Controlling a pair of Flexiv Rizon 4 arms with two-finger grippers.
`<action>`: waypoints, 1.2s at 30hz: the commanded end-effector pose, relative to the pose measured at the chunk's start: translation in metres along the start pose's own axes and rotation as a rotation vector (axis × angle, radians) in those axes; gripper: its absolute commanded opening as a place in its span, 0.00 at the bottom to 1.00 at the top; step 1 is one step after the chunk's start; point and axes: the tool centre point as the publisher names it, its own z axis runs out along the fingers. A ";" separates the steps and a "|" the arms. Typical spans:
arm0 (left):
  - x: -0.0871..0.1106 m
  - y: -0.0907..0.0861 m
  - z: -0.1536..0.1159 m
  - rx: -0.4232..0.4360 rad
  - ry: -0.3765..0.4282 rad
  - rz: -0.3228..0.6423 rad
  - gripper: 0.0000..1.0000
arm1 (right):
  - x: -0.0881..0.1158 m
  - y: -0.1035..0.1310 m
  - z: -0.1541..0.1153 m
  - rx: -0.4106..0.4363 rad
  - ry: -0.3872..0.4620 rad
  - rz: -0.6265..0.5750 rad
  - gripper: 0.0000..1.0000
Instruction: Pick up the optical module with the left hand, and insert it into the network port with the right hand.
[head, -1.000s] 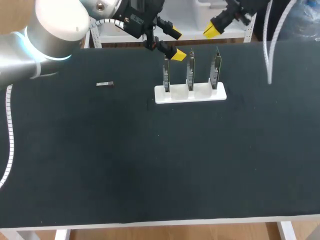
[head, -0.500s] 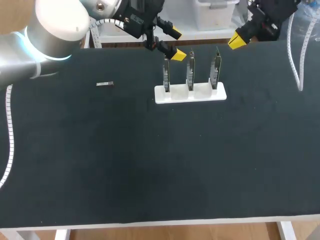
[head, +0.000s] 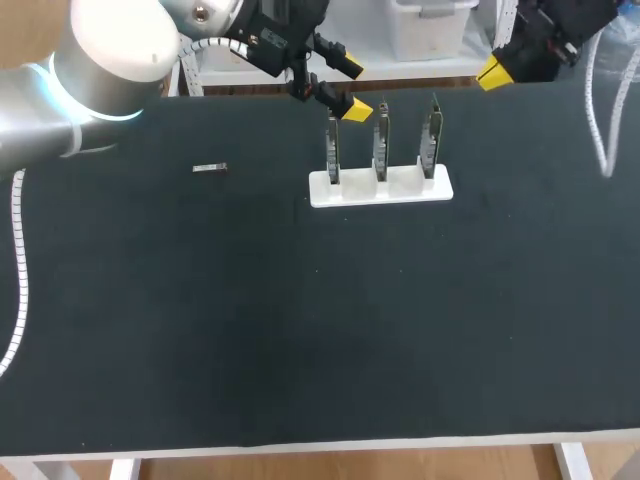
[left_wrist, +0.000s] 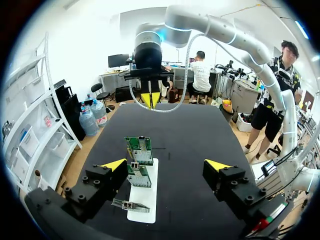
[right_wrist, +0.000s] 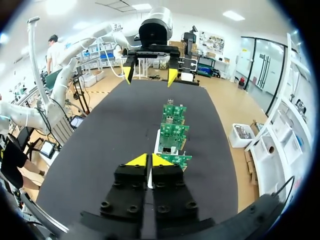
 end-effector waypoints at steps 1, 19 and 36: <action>-0.001 -0.001 0.000 -0.004 0.003 -0.003 1.00 | 0.001 -0.011 -0.003 -0.048 -0.004 0.000 1.00; -0.001 -0.001 0.000 -0.004 0.003 -0.003 1.00 | 0.001 -0.011 -0.003 -0.048 -0.004 0.000 1.00; -0.001 -0.001 0.000 -0.004 0.003 -0.003 1.00 | -0.007 0.012 0.006 -0.010 -0.066 -0.013 1.00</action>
